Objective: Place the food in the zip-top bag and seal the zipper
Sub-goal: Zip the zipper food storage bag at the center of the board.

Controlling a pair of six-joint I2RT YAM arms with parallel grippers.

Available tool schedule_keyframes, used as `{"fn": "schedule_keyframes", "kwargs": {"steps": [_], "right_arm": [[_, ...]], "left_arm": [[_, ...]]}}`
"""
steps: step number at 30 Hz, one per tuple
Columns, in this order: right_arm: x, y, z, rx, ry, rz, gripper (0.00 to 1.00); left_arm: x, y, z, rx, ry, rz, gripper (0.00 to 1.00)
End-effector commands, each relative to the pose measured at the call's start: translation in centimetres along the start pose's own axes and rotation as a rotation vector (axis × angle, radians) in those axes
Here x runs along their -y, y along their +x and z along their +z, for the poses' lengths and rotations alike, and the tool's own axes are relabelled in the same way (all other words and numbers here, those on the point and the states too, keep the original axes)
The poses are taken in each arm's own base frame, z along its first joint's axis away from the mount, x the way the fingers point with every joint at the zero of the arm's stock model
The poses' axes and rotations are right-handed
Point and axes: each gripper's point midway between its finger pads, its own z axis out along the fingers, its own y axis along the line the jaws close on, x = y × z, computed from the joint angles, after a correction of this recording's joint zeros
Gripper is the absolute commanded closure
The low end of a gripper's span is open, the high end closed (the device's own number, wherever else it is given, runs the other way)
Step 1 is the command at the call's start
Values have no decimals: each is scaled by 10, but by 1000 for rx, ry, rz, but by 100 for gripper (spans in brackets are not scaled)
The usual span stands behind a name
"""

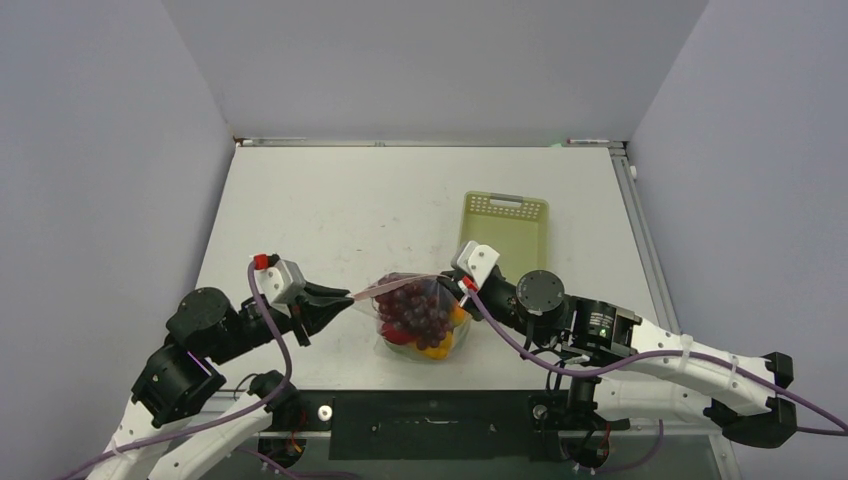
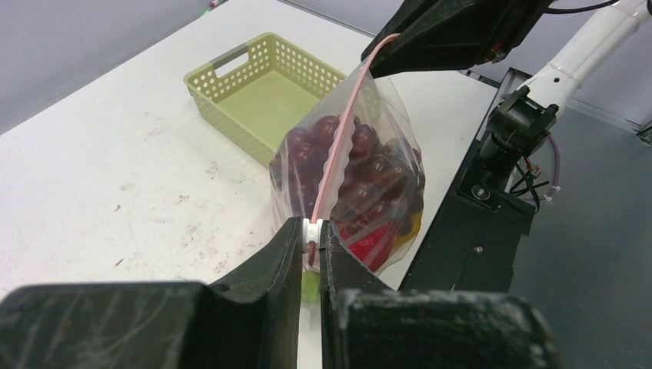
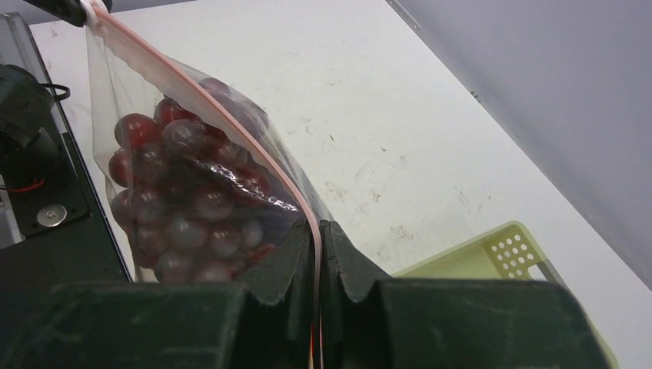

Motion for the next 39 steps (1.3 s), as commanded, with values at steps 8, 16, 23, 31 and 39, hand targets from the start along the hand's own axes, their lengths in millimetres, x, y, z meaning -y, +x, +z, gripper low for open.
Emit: {"fn": "schedule_keyframes", "kwargs": {"steps": [8, 16, 23, 31, 39], "right_arm": [[31, -26, -9, 70, 143, 44, 95], [29, -34, -4, 84, 133, 62, 95], [27, -45, 8, 109, 132, 70, 95], [26, -65, 26, 147, 146, 78, 95], [32, -93, 50, 216, 190, 72, 95]], "left_arm": [[-12, -10, -9, 58, -91, -3, 57], [-25, -20, -15, 105, -170, 4, 37], [-31, -17, -14, 137, -202, -6, 22], [-44, -6, -19, 164, -277, -13, 13], [-54, -3, -28, 231, -337, -25, 4]]}}
